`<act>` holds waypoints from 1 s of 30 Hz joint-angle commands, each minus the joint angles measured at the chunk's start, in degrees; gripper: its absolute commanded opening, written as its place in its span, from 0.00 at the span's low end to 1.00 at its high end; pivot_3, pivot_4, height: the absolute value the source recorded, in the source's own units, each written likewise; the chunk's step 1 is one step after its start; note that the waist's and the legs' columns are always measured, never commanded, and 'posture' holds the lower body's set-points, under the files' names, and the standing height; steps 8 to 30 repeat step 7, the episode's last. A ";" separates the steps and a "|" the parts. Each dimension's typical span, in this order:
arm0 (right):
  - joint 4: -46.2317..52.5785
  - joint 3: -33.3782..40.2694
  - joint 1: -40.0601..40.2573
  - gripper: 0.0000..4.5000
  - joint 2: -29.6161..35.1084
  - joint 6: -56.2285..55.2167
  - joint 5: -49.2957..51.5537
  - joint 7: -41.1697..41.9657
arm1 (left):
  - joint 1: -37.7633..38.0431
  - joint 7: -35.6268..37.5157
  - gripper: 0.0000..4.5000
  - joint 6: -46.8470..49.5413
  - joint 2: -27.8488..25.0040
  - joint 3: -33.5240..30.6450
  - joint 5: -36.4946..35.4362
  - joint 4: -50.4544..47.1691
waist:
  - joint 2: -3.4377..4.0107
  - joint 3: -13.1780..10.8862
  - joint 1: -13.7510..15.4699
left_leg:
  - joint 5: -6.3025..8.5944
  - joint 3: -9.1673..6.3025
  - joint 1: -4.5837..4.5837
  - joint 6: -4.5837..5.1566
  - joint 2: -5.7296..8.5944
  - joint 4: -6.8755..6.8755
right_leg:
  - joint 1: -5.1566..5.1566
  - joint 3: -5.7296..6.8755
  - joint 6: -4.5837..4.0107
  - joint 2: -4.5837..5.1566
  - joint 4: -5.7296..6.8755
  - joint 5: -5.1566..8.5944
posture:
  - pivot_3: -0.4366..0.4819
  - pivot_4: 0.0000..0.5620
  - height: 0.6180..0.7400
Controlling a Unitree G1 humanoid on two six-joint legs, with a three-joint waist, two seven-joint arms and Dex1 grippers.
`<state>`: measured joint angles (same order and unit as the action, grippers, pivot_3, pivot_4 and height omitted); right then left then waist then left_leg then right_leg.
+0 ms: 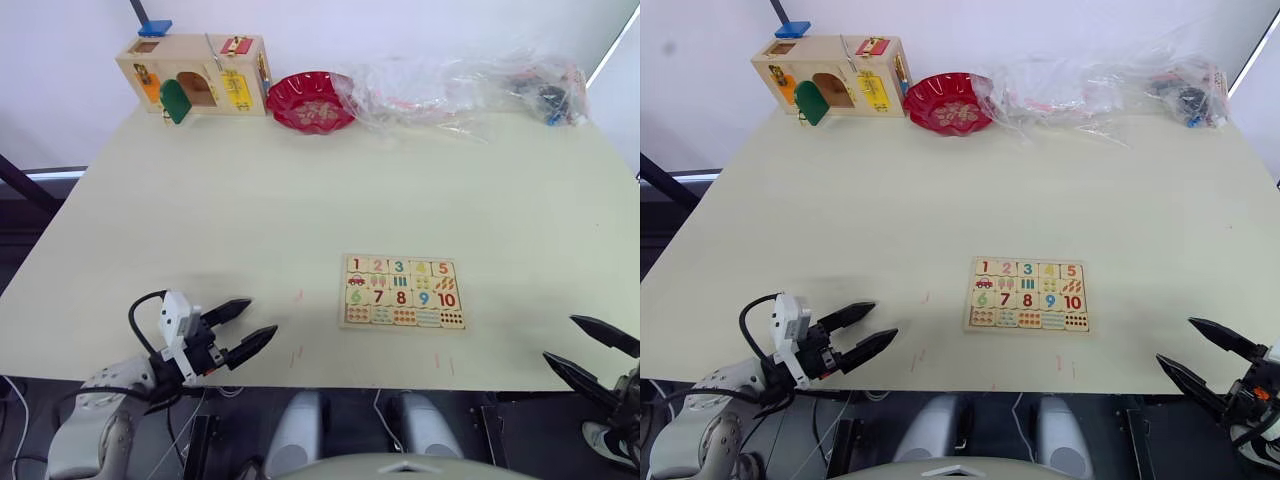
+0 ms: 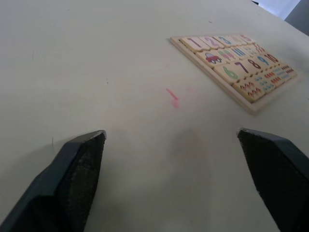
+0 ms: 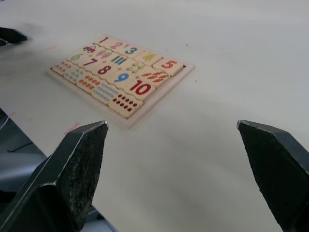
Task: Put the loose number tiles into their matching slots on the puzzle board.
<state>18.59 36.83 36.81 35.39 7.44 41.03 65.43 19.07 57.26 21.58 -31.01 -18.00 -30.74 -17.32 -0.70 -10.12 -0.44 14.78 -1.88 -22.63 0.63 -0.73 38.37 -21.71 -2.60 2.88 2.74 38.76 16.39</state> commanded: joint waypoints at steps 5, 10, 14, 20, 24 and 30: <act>-1.51 3.09 1.35 1.00 -0.29 -1.38 0.60 2.22 | 2.40 -2.71 0.99 -0.81 -0.65 -1.86 -1.49 -2.89 | 0.04 0.25 -0.03 | 0.00 0.09 -0.01 0.00 -0.09 -0.01 | -0.02 0.00 -0.02 -0.03 -0.03 0.01 | 0.48 0.27 1.00; -1.41 3.01 1.42 1.00 -0.43 -1.19 0.60 2.39 | 1.98 -3.49 0.99 0.31 -1.13 -1.68 -1.99 -3.18 | 0.04 0.25 -0.02 | 0.00 0.09 -0.02 0.00 -0.11 -0.01 | -0.02 0.01 -0.02 -0.04 -0.04 0.01 | 0.48 0.27 1.00; -1.41 3.01 1.42 1.00 -0.43 -1.19 0.60 2.39 | 1.98 -3.49 0.99 0.31 -1.13 -1.68 -1.99 -3.18 | 0.04 0.25 -0.02 | 0.00 0.09 -0.02 0.00 -0.11 -0.01 | -0.02 0.01 -0.02 -0.04 -0.04 0.01 | 0.48 0.27 1.00; -1.41 3.01 1.42 1.00 -0.43 -1.19 0.60 2.39 | 1.98 -3.49 0.99 0.31 -1.13 -1.68 -1.99 -3.18 | 0.04 0.25 -0.02 | 0.00 0.09 -0.02 0.00 -0.11 -0.01 | -0.02 0.01 -0.02 -0.04 -0.04 0.01 | 0.48 0.27 1.00; -1.41 3.01 1.42 1.00 -0.43 -1.19 0.60 2.39 | 1.98 -3.49 0.99 0.31 -1.13 -1.68 -1.99 -3.18 | 0.04 0.25 -0.02 | 0.00 0.09 -0.02 0.00 -0.11 -0.01 | -0.02 0.01 -0.02 -0.04 -0.04 0.01 | 0.48 0.27 1.00; -1.41 3.01 1.42 1.00 -0.43 -1.19 0.60 2.39 | 1.98 -3.49 0.99 0.31 -1.13 -1.68 -1.99 -3.18 | 0.04 0.25 -0.02 | 0.00 0.09 -0.02 0.00 -0.11 -0.01 | -0.02 0.01 -0.02 -0.04 -0.04 0.01 | 0.48 0.27 1.00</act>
